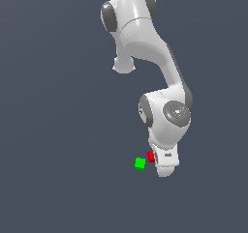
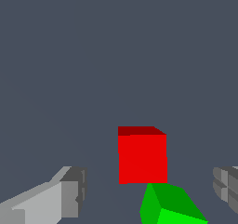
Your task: Stack the red cube on top of the green cube.
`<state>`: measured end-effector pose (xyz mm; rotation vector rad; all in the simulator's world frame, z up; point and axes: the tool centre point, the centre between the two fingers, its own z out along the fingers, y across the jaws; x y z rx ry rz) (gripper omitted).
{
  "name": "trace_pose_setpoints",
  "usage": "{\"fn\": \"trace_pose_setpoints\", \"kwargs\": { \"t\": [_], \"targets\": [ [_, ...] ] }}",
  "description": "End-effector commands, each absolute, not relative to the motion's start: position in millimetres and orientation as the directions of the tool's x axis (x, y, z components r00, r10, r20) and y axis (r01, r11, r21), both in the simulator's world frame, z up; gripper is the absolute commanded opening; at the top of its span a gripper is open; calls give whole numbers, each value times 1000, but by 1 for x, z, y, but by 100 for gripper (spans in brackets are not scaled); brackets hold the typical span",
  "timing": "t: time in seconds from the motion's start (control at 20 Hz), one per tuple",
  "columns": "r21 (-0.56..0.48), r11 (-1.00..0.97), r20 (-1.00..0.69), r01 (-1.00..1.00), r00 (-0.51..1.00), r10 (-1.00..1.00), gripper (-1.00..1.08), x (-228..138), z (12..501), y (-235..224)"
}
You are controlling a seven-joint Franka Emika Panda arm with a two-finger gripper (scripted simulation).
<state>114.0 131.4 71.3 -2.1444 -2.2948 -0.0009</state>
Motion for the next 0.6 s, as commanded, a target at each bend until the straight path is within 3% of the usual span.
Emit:
{"fn": "trace_pose_setpoints", "kwargs": {
  "t": [0.0,0.55],
  "targets": [
    [0,84,0,996,-84,996,100,114,70,133],
    [0,85,0,996,-85,996,100,113,51,133]
  ]
}}
